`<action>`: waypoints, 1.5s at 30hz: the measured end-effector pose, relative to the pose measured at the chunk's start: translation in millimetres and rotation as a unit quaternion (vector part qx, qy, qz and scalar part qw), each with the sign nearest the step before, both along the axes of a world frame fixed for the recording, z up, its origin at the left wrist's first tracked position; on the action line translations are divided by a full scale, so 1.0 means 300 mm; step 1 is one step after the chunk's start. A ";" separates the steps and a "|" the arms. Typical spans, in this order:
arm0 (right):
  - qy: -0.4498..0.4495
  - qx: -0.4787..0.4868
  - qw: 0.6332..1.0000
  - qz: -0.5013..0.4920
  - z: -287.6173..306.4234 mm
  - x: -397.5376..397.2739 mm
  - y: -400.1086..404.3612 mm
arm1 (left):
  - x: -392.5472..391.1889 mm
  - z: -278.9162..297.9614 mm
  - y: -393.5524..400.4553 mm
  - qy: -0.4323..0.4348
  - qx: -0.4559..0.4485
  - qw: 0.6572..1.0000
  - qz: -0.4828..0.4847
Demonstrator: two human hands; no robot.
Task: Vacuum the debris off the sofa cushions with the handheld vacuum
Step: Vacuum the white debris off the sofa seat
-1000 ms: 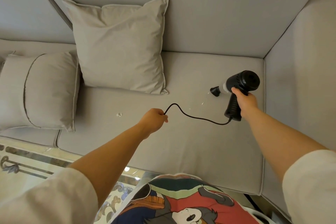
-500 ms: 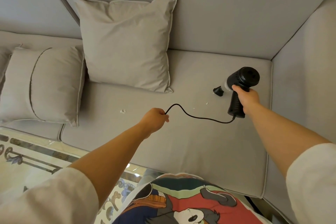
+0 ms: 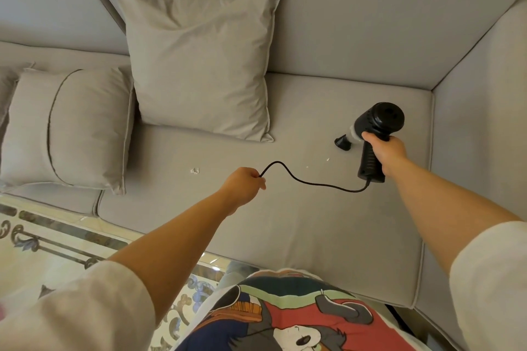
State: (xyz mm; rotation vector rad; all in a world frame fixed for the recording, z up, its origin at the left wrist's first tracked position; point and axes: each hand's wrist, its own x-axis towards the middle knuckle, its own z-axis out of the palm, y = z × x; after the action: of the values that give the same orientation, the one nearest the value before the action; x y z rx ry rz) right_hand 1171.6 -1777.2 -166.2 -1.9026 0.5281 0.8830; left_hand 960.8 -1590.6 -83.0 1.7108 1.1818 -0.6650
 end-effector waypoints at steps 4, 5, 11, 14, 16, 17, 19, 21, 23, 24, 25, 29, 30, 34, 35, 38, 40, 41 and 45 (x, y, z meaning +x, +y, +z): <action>0.016 0.003 1.000 -0.008 0.003 -0.014 -0.002 | -0.007 0.001 0.000 0.001 -0.001 1.000 0.004; 0.021 0.003 1.000 -0.006 0.004 -0.022 -0.004 | -0.010 0.001 -0.001 0.001 -0.001 1.000 0.005; 0.042 0.006 0.999 -0.003 0.006 -0.068 -0.024 | -0.020 0.007 -0.010 -0.001 -0.005 1.000 0.009; 0.049 0.012 0.999 -0.010 0.004 -0.101 -0.034 | -0.032 0.014 -0.019 -0.005 -0.006 1.000 0.008; 0.048 0.017 0.999 -0.015 0.003 -0.121 -0.036 | -0.042 0.017 -0.021 -0.007 -0.006 1.000 0.009; 0.048 0.020 0.998 -0.018 0.003 -0.131 -0.035 | -0.050 0.020 -0.021 -0.007 -0.006 1.000 0.011; 0.049 0.024 0.998 -0.021 0.005 -0.145 -0.034 | -0.060 0.025 -0.019 -0.006 -0.008 1.000 0.015; 0.051 0.024 0.998 -0.022 0.005 -0.158 -0.033 | -0.074 0.033 -0.015 -0.005 -0.007 1.000 0.017; 0.051 0.021 0.998 -0.024 0.009 -0.168 -0.028 | -0.087 0.041 -0.010 -0.007 -0.009 1.000 0.018; 0.053 0.019 0.998 -0.025 0.012 -0.174 -0.025 | -0.093 0.044 -0.007 -0.007 -0.009 1.000 0.021; 0.053 0.019 0.998 -0.026 0.012 -0.181 -0.018 | -0.103 0.051 0.000 -0.007 -0.008 1.000 0.025; 0.052 0.020 0.998 -0.040 0.014 -0.204 0.008 | -0.131 0.065 0.027 -0.011 -0.007 1.000 0.027; 0.050 0.019 0.998 -0.043 0.015 -0.213 0.018 | -0.139 0.064 0.041 -0.010 -0.005 1.000 0.025; 0.036 0.015 0.998 -0.057 0.016 -0.253 0.076 | -0.177 0.049 0.107 -0.009 -0.001 1.000 0.011; 0.031 0.012 0.998 -0.060 0.019 -0.261 0.087 | -0.185 0.044 0.118 -0.008 -0.002 1.000 0.008; 0.023 0.004 0.997 -0.076 0.015 -0.309 0.144 | -0.225 0.027 0.184 -0.012 -0.014 1.000 0.004; 0.018 0.002 0.996 -0.090 0.014 -0.343 0.184 | -0.252 0.020 0.231 -0.016 -0.024 1.000 -0.001; 0.016 0.002 0.995 -0.096 0.016 -0.362 0.204 | -0.268 0.015 0.257 -0.019 -0.026 0.999 -0.004; 0.021 -0.009 0.990 -0.138 0.003 -0.498 0.305 | -0.355 0.002 0.415 -0.018 -0.031 0.999 -0.039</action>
State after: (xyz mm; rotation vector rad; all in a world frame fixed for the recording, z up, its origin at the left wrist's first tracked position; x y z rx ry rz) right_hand 1022.1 -1685.6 -165.2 -1.7763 0.8045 0.7392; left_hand 854.4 -1466.0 -82.4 1.7164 1.0618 -0.7080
